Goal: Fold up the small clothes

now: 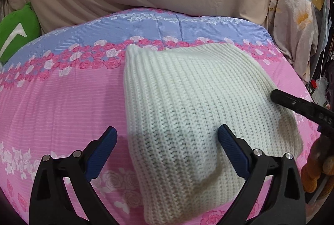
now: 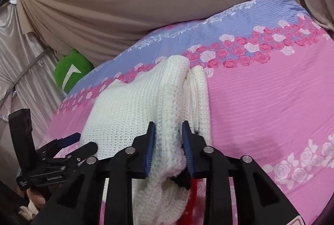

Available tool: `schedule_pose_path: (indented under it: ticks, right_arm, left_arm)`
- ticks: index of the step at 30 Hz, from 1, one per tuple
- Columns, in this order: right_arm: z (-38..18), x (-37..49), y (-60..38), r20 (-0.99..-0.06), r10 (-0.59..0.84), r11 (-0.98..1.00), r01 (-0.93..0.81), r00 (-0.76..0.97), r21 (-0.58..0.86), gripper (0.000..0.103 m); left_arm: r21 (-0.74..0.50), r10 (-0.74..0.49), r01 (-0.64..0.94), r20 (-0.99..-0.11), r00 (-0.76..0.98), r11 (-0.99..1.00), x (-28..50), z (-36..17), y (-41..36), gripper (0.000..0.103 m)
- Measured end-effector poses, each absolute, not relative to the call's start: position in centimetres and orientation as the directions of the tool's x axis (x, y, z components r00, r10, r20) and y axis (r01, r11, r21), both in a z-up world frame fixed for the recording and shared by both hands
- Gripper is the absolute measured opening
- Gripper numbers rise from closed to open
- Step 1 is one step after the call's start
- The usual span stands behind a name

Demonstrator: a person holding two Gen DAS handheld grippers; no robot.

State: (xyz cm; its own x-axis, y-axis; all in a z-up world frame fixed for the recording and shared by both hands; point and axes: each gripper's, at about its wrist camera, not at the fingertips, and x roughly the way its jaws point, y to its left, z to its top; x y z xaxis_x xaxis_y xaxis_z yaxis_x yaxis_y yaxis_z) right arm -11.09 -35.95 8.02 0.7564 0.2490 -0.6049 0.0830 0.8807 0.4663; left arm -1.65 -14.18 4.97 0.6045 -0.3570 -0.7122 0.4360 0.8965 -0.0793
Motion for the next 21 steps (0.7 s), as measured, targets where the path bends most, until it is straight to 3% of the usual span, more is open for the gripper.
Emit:
schedule_pose_path:
  ticks: [2, 7, 21]
  right_arm:
    - [7.7, -11.6, -35.8, -0.618, 0.233, 0.882, 0.105, 0.751, 0.46, 0.064]
    - [4.9, -11.2, -36.2, -0.67, 0.249, 0.861, 0.156, 0.699, 0.484, 0.071]
    - [3.0, -9.5, -35.9, -0.646, 0.356, 0.814, 0.115, 0.675, 0.569, 0.085]
  left_arm:
    - [-0.087, -0.355, 0.429, -0.717, 0.6, 0.899, -1.4, 4.9, -14.3, 0.098]
    - [-0.148, -0.377, 0.415, -0.746, 0.549, 0.898, -0.4, 4.1, -14.5, 0.098]
    - [-0.292, -0.463, 0.399, -0.762, 0.453, 0.869, 1.6, 2.6, -14.6, 0.098]
